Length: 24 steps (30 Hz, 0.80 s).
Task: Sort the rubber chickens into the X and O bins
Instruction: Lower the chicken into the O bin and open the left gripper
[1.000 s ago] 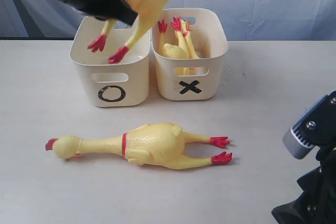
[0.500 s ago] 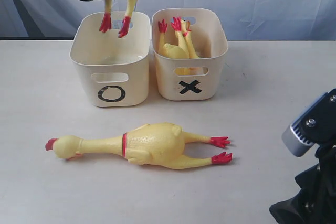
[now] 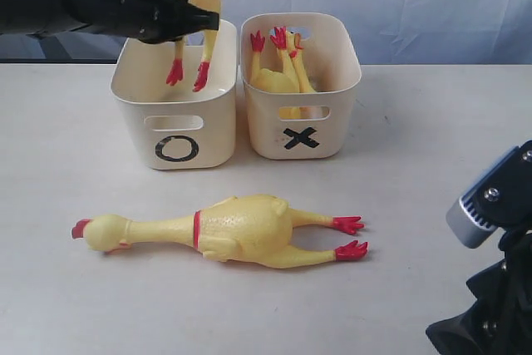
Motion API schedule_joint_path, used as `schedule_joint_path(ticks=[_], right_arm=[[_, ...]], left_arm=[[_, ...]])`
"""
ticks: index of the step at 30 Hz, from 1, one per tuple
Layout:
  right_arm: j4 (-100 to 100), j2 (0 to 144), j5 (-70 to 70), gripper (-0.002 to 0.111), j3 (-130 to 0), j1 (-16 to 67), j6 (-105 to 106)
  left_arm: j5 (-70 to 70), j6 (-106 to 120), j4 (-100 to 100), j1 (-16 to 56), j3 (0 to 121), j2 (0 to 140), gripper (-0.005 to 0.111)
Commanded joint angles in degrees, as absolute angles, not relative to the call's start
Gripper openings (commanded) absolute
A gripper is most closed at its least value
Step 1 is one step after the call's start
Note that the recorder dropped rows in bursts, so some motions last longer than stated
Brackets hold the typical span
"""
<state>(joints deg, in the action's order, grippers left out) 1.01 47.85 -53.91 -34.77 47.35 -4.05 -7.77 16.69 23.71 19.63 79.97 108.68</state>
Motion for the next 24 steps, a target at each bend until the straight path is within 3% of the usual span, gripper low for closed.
schedule_joint_path(ticks=[1,24], right_arm=[[1.2,47.4,-53.4,0.058,-34.5,47.4,-4.1],[1.2,47.4,-52.5,0.058,-34.5,47.4,-4.1]], left_arm=[[-9.6,16.7,19.4,18.9,80.1,109.7,0.000],[-24.2,16.2,9.2,15.9,80.1,109.7,0.003]])
